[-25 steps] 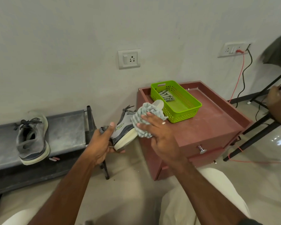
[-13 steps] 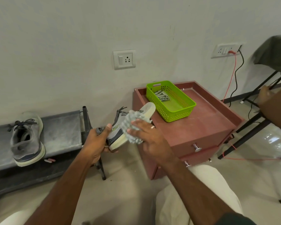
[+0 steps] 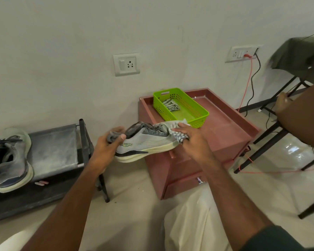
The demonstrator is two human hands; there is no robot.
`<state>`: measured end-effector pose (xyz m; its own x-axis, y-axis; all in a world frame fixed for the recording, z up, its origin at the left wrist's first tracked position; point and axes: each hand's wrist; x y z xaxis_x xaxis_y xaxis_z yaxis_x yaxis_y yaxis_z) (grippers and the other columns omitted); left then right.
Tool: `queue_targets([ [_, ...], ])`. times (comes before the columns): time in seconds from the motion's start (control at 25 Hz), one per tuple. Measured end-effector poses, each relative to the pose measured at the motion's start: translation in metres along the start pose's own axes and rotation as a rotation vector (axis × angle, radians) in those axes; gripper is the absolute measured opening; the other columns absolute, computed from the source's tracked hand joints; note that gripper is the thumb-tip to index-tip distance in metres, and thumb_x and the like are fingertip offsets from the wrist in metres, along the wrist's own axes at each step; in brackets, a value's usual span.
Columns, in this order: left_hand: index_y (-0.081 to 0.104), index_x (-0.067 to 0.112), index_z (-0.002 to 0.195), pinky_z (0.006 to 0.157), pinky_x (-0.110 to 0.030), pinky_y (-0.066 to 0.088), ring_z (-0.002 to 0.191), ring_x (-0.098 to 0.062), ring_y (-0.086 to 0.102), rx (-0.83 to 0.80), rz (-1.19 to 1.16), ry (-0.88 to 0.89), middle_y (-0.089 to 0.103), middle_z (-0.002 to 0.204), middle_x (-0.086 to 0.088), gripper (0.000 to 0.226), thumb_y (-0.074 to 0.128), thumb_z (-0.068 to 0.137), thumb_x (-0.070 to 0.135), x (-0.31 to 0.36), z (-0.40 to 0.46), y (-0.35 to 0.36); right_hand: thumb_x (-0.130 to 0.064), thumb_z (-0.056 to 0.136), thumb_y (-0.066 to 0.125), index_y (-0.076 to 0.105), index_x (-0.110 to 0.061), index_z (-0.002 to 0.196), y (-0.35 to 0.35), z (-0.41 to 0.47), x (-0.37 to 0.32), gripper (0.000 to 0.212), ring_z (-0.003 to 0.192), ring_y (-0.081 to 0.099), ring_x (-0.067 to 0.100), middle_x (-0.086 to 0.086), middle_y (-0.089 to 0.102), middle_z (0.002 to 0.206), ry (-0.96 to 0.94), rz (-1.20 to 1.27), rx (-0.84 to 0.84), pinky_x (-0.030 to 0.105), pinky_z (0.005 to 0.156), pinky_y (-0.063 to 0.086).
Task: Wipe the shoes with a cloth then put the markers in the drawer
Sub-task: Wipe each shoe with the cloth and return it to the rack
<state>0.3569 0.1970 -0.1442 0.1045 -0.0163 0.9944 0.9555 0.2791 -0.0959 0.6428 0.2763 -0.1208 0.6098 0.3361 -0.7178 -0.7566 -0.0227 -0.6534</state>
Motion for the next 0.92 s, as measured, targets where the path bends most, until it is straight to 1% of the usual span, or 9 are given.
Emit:
queue_targets([
  [0.08, 0.063, 0.027, 0.121, 0.100, -0.046, 0.056, 0.101, -0.011, 0.071, 0.244, -0.111, -0.085, 0.072, 0.115, -0.001, 0.034, 0.076, 0.089, 0.030, -0.003, 0.002, 0.012, 0.015, 0.074, 0.056, 0.076, -0.019, 0.113, 0.005, 0.001, 0.005, 0.055, 0.129, 0.055, 0.025, 0.011, 0.062, 0.136, -0.035, -0.085, -0.003, 0.028, 0.114, 0.033],
  [0.24, 0.048, 0.021, 0.126, 0.079, -0.054, 0.062, 0.103, -0.023, 0.067, 0.611, -0.307, -0.398, 0.058, 0.122, -0.004, 0.075, 0.087, 0.071, 0.052, -0.002, -0.014, 0.046, 0.005, 0.073, 0.056, 0.075, -0.026, 0.115, 0.006, -0.002, -0.003, 0.056, 0.122, 0.054, 0.026, 0.003, 0.068, 0.127, -0.079, -0.202, 0.047, 0.025, 0.106, 0.033],
  [0.32, 0.045, 0.017, 0.127, 0.074, -0.055, 0.062, 0.104, -0.026, 0.069, 0.579, -0.473, -0.442, 0.059, 0.125, -0.006, 0.079, 0.091, 0.070, 0.045, -0.007, -0.019, 0.060, -0.008, 0.073, 0.055, 0.074, -0.035, 0.115, 0.003, -0.003, -0.015, 0.052, 0.116, 0.054, 0.023, -0.010, 0.071, 0.119, -0.131, -0.302, 0.042, 0.032, 0.101, 0.039],
  [0.4, 0.042, 0.018, 0.134, 0.083, -0.052, 0.061, 0.110, -0.027, 0.068, 0.518, -0.492, -0.404, 0.062, 0.128, -0.008, 0.078, 0.091, 0.074, 0.029, -0.010, -0.016, 0.060, -0.021, 0.073, 0.059, 0.071, -0.042, 0.114, 0.000, 0.000, -0.022, 0.048, 0.120, 0.050, 0.018, -0.019, 0.069, 0.118, -0.127, -0.419, 0.007, 0.041, 0.101, 0.037],
  [0.56, 0.032, 0.019, 0.144, 0.100, -0.048, 0.054, 0.111, -0.022, 0.066, 0.472, -0.592, -0.274, 0.060, 0.132, -0.016, 0.083, 0.084, 0.081, 0.008, -0.006, 0.002, 0.049, -0.028, 0.067, 0.059, 0.076, -0.036, 0.107, 0.003, 0.000, -0.014, 0.044, 0.115, 0.060, 0.017, -0.011, 0.069, 0.112, -0.213, -0.316, -0.080, 0.045, 0.099, 0.043],
  [0.68, 0.041, 0.011, 0.141, 0.090, -0.054, 0.057, 0.098, -0.019, 0.071, 0.311, -0.621, -0.290, 0.067, 0.130, -0.015, 0.068, 0.079, 0.084, 0.003, -0.009, 0.003, 0.066, -0.027, 0.067, 0.065, 0.079, -0.029, 0.103, 0.007, -0.002, -0.008, 0.038, 0.104, 0.063, 0.016, -0.007, 0.068, 0.105, -0.234, -0.258, -0.086, 0.044, 0.096, 0.046],
  [0.76, 0.042, 0.013, 0.138, 0.081, -0.059, 0.059, 0.101, -0.030, 0.071, 0.199, -0.658, -0.357, 0.069, 0.126, -0.017, 0.066, 0.079, 0.085, 0.003, -0.012, 0.001, 0.083, -0.030, 0.067, 0.064, 0.079, -0.027, 0.101, 0.006, -0.004, -0.014, 0.037, 0.102, 0.064, 0.015, -0.006, 0.070, 0.103, -0.226, -0.248, -0.061, 0.043, 0.094, 0.048],
  [0.84, 0.041, 0.016, 0.138, 0.070, -0.055, 0.062, 0.108, -0.039, 0.069, 0.154, -0.683, -0.399, 0.068, 0.126, -0.020, 0.067, 0.080, 0.085, 0.006, -0.012, -0.002, 0.100, -0.034, 0.068, 0.057, 0.080, -0.024, 0.100, 0.006, -0.012, -0.028, 0.040, 0.102, 0.064, 0.013, -0.004, 0.074, 0.103, -0.275, -0.228, -0.067, 0.035, 0.095, 0.048],
  [0.92, 0.042, 0.011, 0.137, 0.058, -0.044, 0.061, 0.096, -0.036, 0.072, 0.208, -0.683, -0.431, 0.069, 0.124, -0.022, 0.064, 0.080, 0.085, 0.007, -0.009, -0.002, 0.111, -0.035, 0.070, 0.053, 0.080, -0.021, 0.100, 0.012, -0.025, -0.042, 0.042, 0.098, 0.064, 0.009, -0.004, 0.076, 0.101, -0.376, -0.189, -0.106, 0.022, 0.090, 0.045],
])
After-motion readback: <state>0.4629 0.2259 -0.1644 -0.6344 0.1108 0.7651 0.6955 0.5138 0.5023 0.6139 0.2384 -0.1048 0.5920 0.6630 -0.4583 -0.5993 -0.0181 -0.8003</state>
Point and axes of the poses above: each hand's wrist, its own z-axis towards the middle knuckle, its own y-axis out of the palm, x = y × z
